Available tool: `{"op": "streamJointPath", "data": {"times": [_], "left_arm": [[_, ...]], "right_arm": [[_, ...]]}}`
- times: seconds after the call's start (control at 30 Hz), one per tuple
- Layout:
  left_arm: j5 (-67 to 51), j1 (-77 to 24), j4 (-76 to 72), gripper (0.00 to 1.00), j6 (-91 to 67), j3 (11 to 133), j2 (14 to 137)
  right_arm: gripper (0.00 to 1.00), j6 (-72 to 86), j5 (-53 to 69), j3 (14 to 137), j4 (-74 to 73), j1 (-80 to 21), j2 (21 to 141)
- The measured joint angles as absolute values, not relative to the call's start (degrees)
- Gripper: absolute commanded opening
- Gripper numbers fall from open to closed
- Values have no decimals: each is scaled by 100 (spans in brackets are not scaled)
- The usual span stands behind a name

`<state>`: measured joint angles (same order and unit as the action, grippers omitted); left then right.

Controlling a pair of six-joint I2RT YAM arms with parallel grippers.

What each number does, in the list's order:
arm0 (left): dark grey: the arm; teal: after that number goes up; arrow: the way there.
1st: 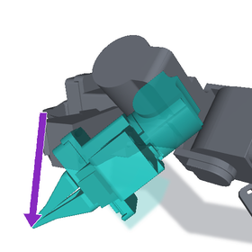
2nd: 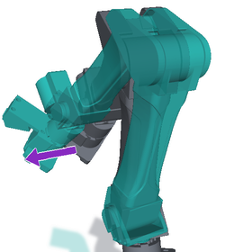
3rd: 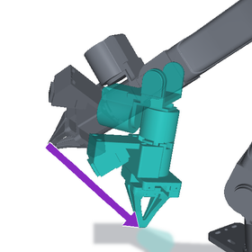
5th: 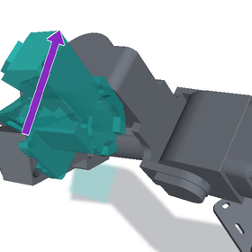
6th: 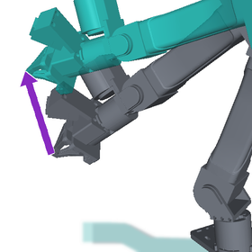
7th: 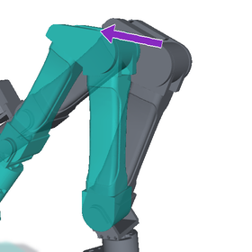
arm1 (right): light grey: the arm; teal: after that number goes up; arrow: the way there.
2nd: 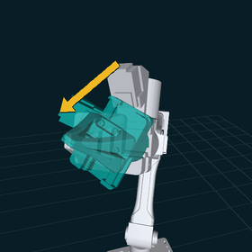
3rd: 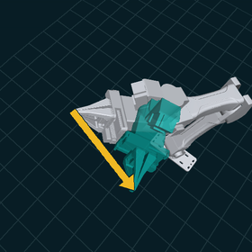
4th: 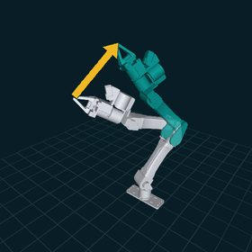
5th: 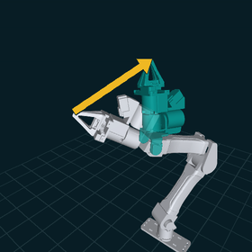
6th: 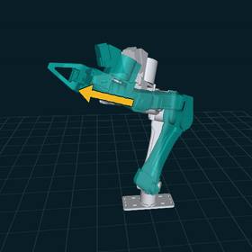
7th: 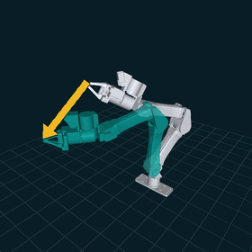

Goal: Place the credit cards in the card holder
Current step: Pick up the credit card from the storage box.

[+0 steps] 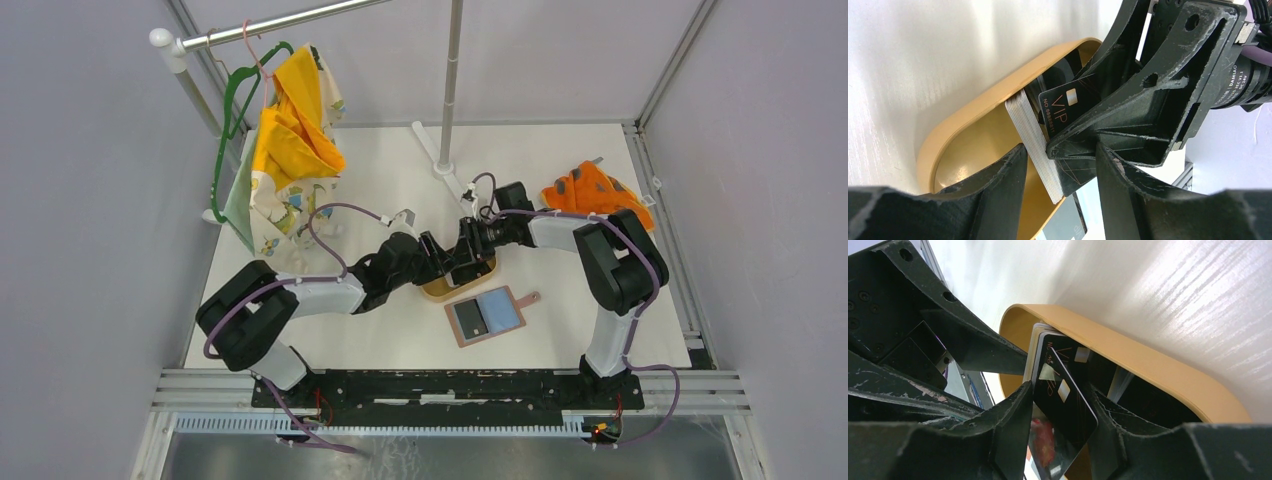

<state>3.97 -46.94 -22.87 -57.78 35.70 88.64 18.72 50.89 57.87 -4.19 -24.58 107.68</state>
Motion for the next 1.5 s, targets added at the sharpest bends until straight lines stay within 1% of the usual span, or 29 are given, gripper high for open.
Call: {"op": "streamJointPath", "data": {"times": [0.4,0.5,0.6,0.63,0.87,0.93,1.0,1.13,1.5], "left_arm": [[388,-4689,-2287,59,-5776,3594,8936],[386,-4670,-2285,58,-5776,3594,8952],[386,-4659,-2283,58,-5778,3594,8954],[386,-4659,-2285,58,-5778,3594,8956],[381,-4628,-2300,58,-5778,3594,9017],[381,-4619,-2303,58,-5776,3592,9030],[357,-4609,-2331,58,-5778,3586,9037],[250,-4604,-2379,58,-5776,3553,9041],[93,-4604,-2447,59,-5771,3529,9126]], "right_arm": [[50,1863,5096,5745,-495,-2379,10768],[50,1865,5111,5745,-506,-2342,10761],[47,1868,5157,5745,-508,-2303,10750],[44,1870,5179,5745,-513,-2292,10739],[14,1940,5367,5739,-513,-2263,10650],[8,1968,5426,5739,-510,-2246,10643],[4,1999,5489,5739,-495,-2213,10632],[1,2038,5612,5739,-423,-2117,10554],[0,2032,5808,5739,-338,-1653,9990]]}}
